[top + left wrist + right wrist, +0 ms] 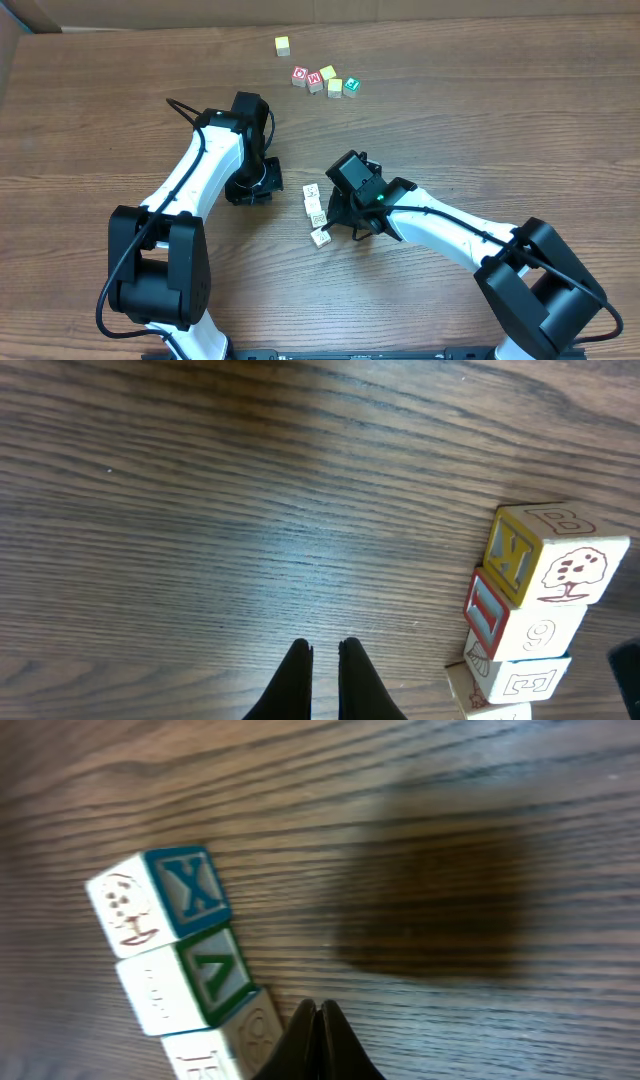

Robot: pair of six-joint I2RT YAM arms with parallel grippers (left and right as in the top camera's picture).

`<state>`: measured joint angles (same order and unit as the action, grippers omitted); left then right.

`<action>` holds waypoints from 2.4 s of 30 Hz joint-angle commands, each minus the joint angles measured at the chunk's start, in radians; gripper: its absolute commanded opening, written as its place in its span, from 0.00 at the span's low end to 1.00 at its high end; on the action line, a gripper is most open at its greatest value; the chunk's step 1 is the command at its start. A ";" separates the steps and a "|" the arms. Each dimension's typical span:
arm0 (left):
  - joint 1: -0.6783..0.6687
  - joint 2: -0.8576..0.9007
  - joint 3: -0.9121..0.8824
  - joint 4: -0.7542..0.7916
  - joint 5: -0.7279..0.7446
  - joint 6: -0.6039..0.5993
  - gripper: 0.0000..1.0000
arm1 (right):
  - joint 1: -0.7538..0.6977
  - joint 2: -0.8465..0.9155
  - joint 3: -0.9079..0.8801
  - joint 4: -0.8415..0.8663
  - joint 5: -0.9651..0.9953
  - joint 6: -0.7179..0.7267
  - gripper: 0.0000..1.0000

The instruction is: Flip 4 blocks

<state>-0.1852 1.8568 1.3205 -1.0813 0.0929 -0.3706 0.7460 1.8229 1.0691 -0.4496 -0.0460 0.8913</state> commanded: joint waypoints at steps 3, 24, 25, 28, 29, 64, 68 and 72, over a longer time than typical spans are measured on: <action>0.005 0.008 -0.010 0.013 0.013 -0.019 0.04 | 0.005 -0.004 0.008 0.034 -0.089 -0.055 0.04; 0.005 0.008 -0.010 0.013 0.012 -0.019 0.04 | 0.027 0.000 0.000 0.053 -0.086 -0.056 0.04; 0.005 0.008 -0.010 0.013 0.012 -0.019 0.04 | 0.024 -0.003 0.003 0.047 -0.087 -0.055 0.04; 0.005 0.008 -0.010 0.013 0.012 -0.018 0.04 | -0.005 -0.033 0.026 -0.007 -0.087 -0.055 0.04; 0.005 0.008 -0.010 0.013 0.012 -0.019 0.04 | -0.013 -0.043 0.026 -0.021 -0.087 -0.054 0.04; 0.005 0.008 -0.010 0.014 0.012 -0.018 0.04 | 0.222 -0.042 0.007 -0.109 0.034 0.237 0.04; 0.005 0.008 -0.010 0.018 0.012 -0.018 0.04 | 0.232 -0.042 -0.021 -0.056 0.034 0.241 0.04; 0.005 0.008 -0.010 0.020 0.012 -0.018 0.04 | 0.235 -0.040 -0.024 -0.048 0.034 0.247 0.04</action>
<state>-0.1852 1.8568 1.3186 -1.0637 0.0940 -0.3706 0.9745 1.8019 1.0584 -0.5056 -0.0257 1.1259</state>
